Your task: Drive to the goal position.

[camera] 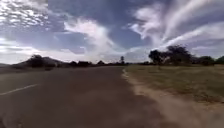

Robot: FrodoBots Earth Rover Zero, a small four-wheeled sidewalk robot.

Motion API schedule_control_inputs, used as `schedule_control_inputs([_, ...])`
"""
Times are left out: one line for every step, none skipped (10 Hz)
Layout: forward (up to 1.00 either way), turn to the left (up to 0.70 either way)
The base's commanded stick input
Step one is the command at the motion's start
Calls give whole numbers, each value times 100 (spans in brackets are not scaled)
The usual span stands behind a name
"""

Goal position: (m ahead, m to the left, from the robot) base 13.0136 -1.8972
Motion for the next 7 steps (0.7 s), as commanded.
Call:
schedule_control_inputs([100, 0])
schedule_control_inputs([100, 0])
schedule_control_inputs([100, 0])
schedule_control_inputs([100, 0])
schedule_control_inputs([100, 0])
schedule_control_inputs([100, 0])
schedule_control_inputs([100, 0])
